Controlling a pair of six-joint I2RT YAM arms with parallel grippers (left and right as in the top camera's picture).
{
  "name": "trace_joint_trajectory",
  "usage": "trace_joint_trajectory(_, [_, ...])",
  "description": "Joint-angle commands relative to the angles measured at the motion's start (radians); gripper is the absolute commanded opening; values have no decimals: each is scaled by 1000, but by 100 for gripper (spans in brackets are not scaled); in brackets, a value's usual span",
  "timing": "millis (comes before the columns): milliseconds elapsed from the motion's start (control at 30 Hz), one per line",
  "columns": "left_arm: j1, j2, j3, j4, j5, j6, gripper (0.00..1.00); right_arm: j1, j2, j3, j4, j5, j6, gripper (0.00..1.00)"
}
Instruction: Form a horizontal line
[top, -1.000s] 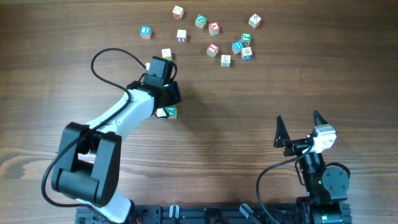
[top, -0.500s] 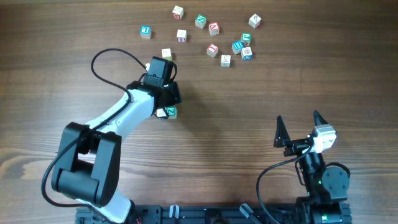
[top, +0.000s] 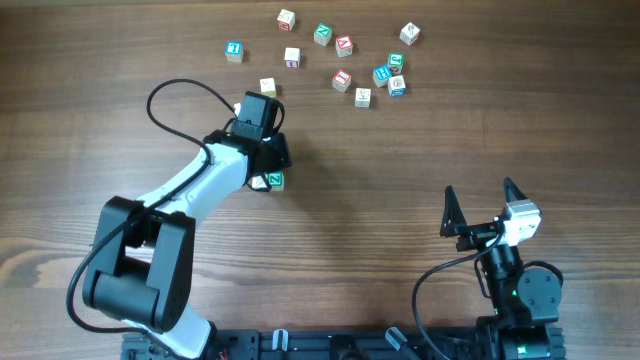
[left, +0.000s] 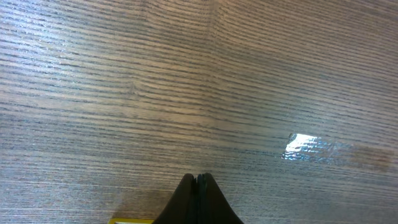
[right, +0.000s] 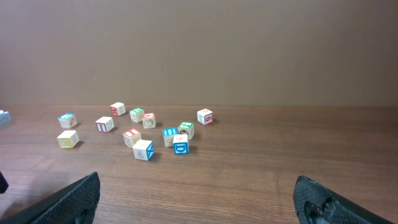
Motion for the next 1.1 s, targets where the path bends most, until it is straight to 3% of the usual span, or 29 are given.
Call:
trace_joint_trajectory(0, [-3, 10, -1, -16, 9, 8, 4, -4, -8, -1, 6, -12, -9, 100])
trace_joint_trajectory(933, [-3, 10, -1, -36, 8, 8, 4, -4, -8, -1, 6, -12, -9, 100])
trace_joint_trajectory(1067, [-2, 9, -1, 28, 8, 8, 4, -4, -8, -1, 6, -12, -9, 100])
